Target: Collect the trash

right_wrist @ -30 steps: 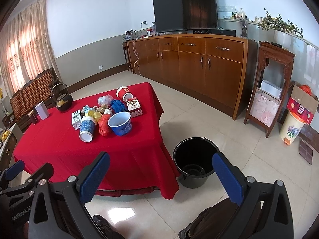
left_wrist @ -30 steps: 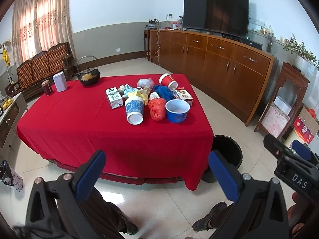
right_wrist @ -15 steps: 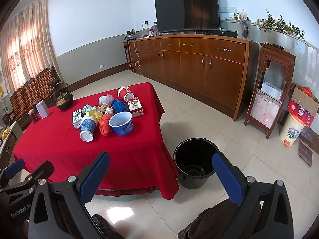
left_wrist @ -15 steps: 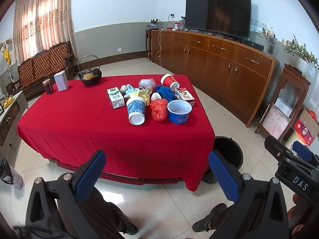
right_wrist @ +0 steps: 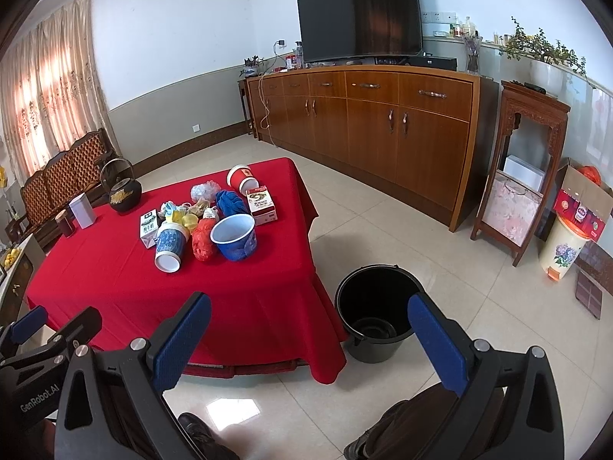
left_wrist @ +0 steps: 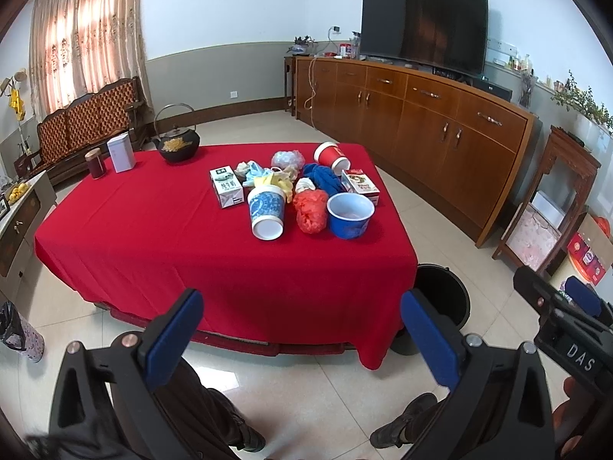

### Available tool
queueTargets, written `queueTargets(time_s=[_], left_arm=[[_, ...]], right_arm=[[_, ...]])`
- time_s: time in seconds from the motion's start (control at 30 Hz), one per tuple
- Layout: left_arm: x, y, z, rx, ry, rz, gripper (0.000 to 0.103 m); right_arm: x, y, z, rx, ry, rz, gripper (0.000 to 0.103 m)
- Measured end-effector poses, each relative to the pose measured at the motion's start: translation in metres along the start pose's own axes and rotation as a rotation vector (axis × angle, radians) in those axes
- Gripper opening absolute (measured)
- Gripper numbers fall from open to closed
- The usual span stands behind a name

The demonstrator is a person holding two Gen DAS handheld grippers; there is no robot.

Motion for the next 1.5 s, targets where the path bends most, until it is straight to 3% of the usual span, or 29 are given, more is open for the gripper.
queueTargets(time_s=[0.7,1.5], left_arm=[[-0.024,0.031,0.008,-0.024,-0.051,0.039,0.103],[-0.053,0.116,0.031,-0.080,-0.108,0.102,0.103]], right_arm=[[-0.013,0.031,0.008,-0.010,-0.036,0.036,0.103],[-0.062,0.147,0.024,-0.087,-0.088,0.133,0.103]])
Point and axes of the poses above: each gripper's, at about its wrist camera, not at the fingertips, and y roughly the way its jaws point, x to its right, z to its top, the point moved 10 cm from there along y, roughly the way its jaws point, and after that the axes turned 13 degrees about z, right-handed, at the moved point
